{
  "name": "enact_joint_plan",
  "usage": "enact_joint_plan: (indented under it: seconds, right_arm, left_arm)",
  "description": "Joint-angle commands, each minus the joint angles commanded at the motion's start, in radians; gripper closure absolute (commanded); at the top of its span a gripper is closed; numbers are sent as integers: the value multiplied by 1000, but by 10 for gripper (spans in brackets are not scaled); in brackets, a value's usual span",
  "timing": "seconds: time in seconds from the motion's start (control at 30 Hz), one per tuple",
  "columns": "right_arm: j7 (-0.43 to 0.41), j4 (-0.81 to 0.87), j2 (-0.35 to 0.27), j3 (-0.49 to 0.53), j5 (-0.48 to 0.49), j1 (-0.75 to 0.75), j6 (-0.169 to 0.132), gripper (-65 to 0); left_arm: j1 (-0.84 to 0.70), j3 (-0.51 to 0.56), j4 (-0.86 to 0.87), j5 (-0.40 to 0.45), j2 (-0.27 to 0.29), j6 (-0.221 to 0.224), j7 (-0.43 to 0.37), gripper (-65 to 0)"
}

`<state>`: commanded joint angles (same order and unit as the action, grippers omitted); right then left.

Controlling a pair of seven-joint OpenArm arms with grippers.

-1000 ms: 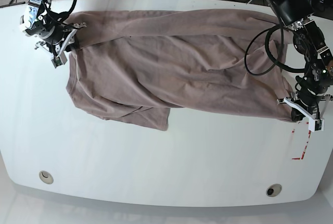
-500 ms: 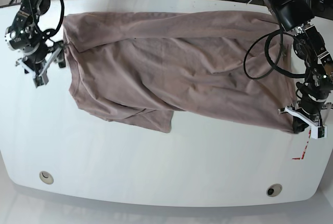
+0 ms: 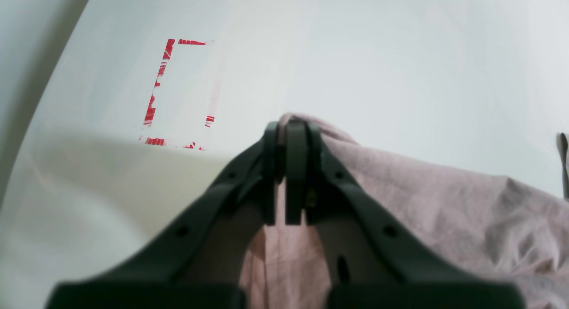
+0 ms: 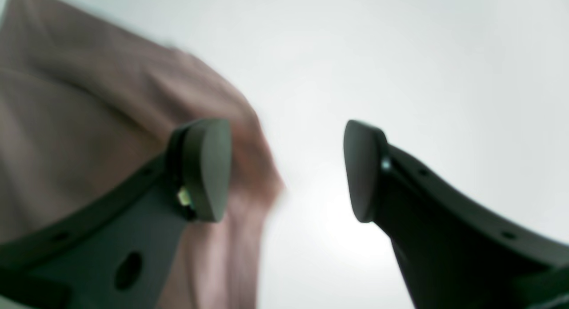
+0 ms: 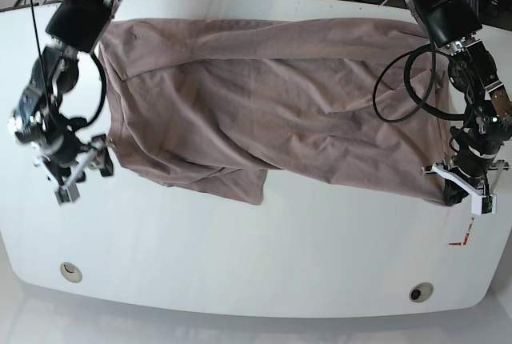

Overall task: Layout the t-shirt on the table in an organized manner, then fold the t-shirt properly
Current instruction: 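Release the shoulder with the right gripper and grasp the shirt hem corner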

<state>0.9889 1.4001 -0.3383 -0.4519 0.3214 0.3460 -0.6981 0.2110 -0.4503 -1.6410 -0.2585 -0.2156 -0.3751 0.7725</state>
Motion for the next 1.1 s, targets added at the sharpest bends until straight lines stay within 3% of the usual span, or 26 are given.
enact_joint_plan:
  seconds: [0.2,0.4,0.53,0.87,1.1]
  right_arm:
    - [-75,-183,0,97,0,110,0,-510]
    - [-126,-338,2,153,0,169,0,-510]
    - [-207,-448,14,201,0,181,0,-510]
    - [-356,-574,18,293,0,173,0,-510]
    - [-379,-611,20,334,5,163,0,-509]
  left_arm:
    - [-18,0,0,0,2,0,0,-4]
    - [-20,0,0,0,2,0,0,-4]
    - [-38,0,-3,0,2,0,0,-4]
    - [-41,0,-3,0,2,0,0,-4]
    - [-41,0,-3,0,2,0,0,-4]
